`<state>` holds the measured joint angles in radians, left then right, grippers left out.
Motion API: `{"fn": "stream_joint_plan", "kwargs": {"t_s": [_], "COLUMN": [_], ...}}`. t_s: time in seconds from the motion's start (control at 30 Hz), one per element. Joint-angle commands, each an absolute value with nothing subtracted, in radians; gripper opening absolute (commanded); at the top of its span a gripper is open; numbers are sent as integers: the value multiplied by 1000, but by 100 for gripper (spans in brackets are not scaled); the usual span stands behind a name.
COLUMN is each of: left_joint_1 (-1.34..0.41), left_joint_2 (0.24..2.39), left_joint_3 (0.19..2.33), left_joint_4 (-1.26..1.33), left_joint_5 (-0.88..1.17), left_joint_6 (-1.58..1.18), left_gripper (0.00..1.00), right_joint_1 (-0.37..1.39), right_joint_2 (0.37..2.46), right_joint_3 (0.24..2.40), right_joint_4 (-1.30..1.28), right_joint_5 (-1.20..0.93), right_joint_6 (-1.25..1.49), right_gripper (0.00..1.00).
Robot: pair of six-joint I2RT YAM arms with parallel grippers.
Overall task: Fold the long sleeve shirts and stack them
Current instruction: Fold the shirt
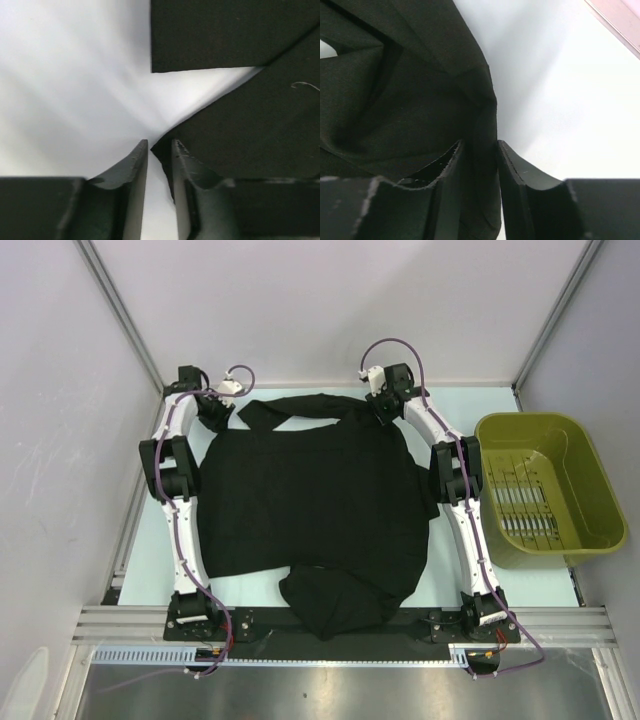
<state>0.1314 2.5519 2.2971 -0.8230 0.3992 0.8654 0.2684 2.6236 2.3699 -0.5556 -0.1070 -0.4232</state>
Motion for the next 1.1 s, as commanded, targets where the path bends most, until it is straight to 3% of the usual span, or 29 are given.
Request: {"fn": "stream_joint_plan", "kwargs": {"t_s": [0.0,0.1,0.2,0.63,1.07], "left_joint_1": [133,133,141,170,179], "left_joint_2": [2594,2592,2576,2408,2241], "left_joint_3": [2341,2341,2341,2267,2056], "left_joint_4": [-928,-942,-920,-767,-750], "left_joint_5": [453,459,475,551,581], "left_joint_6": [914,917,884,753,828], "left_gripper": [26,4,0,0,0], "right_joint_1": [272,272,273,258,245], "right_joint_2": [2637,2632,2614,2496,2396], "right_joint_3": [2398,2404,2402,2398,2321], "right_joint_4": [-535,-535,-537,-532,-600], "right_joint_5": [-146,-161,-176,-235,-273], "right_joint_6": [-436,-427,-420,-354,-357], "right_gripper": [27,13,0,0,0]}}
